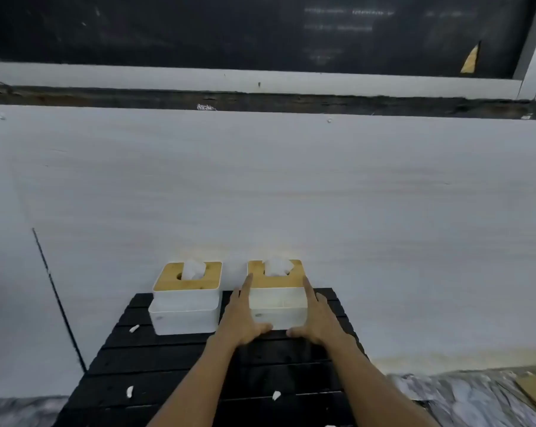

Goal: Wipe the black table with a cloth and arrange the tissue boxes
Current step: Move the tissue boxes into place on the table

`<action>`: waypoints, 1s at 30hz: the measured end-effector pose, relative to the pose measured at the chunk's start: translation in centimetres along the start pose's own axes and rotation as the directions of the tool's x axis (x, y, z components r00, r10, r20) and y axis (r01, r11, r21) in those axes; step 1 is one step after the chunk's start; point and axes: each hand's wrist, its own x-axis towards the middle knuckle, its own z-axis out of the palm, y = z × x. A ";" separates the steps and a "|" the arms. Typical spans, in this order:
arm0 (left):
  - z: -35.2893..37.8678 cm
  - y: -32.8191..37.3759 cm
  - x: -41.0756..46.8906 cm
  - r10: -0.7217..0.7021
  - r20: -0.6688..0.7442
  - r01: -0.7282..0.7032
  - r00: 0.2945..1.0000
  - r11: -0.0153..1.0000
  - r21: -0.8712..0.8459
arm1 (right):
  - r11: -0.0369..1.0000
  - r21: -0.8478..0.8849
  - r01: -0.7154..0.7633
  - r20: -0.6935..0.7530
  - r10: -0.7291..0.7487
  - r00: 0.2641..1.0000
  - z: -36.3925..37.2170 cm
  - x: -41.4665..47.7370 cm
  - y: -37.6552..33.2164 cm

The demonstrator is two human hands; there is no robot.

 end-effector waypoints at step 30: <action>8.2 5.7 0.9 0.109 -0.220 -0.145 0.969 0.977 -0.154 | 0.933 0.221 0.284 -0.397 -0.180 0.900 -2.4 -0.1 7.5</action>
